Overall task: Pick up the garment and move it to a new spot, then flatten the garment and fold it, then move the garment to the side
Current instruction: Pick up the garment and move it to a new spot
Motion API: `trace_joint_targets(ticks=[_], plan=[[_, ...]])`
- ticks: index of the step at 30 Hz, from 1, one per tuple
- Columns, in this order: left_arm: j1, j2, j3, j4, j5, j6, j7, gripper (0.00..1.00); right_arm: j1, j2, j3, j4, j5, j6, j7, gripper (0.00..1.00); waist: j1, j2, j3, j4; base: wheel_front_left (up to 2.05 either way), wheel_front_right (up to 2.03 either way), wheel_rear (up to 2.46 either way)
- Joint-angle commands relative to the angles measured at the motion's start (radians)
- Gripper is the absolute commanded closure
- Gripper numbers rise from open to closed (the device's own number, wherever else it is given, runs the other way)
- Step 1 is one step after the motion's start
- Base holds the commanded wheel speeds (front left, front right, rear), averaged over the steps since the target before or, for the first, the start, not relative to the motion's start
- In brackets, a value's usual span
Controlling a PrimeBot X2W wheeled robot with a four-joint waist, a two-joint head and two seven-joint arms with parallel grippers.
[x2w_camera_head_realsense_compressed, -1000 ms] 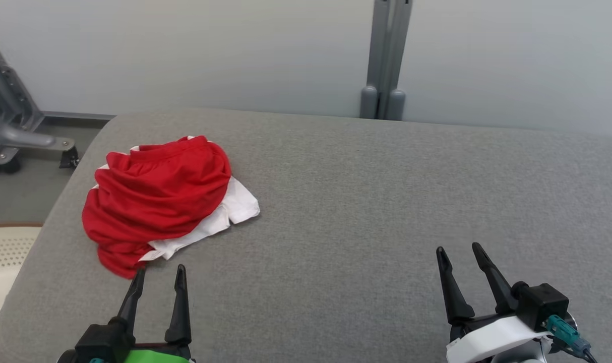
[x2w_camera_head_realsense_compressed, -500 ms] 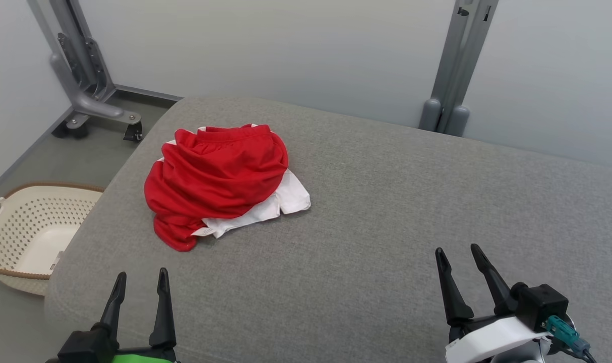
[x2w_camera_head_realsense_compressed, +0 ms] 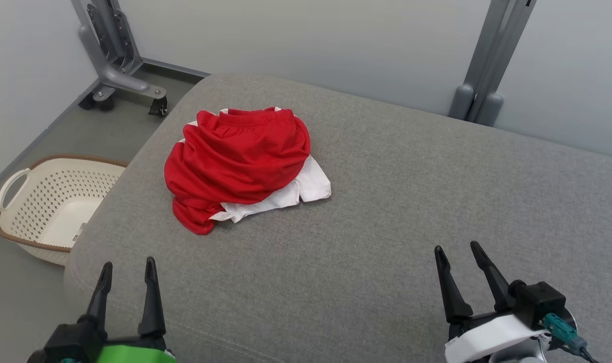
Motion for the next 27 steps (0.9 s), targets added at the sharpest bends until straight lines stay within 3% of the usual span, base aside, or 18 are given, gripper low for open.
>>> trace_joint_targets(ticks=[1, 9, 14, 15, 16, 21, 27], plan=[[-0.041, 0.005, 0.005, -0.016, 0.006, 0.005, 0.001, 0.0, -0.026, -0.004, -0.002, -0.004, -0.02, 0.0, -0.003, 0.0, 0.0, 0.0, 0.054, -0.014, 0.0, 0.0, 0.0], [-0.257, 0.007, 0.052, -0.045, 0.034, -0.011, 0.001, 0.0, -0.097, -0.016, -0.045, -0.017, -0.074, 0.0, -0.003, 0.0, 0.0, 0.0, 0.21, -0.087, 0.0, 0.0, 0.0], [-0.481, 0.086, 0.008, 0.061, 0.037, -0.022, 0.001, 0.0, -0.141, -0.047, -0.055, -0.029, -0.089, 0.0, -0.003, 0.0, 0.0, 0.0, 0.307, -0.125, 0.0, 0.0, 0.0], [-0.542, 0.108, -0.022, 0.109, 0.016, -0.022, 0.001, 0.0, -0.149, -0.054, -0.059, -0.032, -0.09, 0.0, -0.003, 0.0, 0.0, 0.0, 0.322, -0.129, 0.0, 0.0, 0.0], [-0.658, 0.168, -0.1, 0.19, -0.023, -0.023, 0.017, 0.0, -0.159, -0.066, -0.065, -0.038, -0.091, 0.0, -0.003, 0.0, 0.0, 0.0, 0.351, -0.137, 0.0, 0.0, 0.0], [-0.92, 0.282, -0.286, 0.363, -0.212, -0.02, 0.226, 0.0, -0.188, -0.088, -0.089, -0.056, -0.1, 0.0, -0.003, 0.0, 0.0, 0.0, 0.416, -0.159, 0.0, 0.0, 0.0], [-1.129, 0.331, -0.377, 0.555, -0.427, -0.02, 0.518, 0.0, -0.212, -0.106, -0.099, -0.079, -0.108, 0.0, -0.003, 0.0, 0.0, 0.0, 0.483, -0.192, 0.0, 0.0, 0.0]])
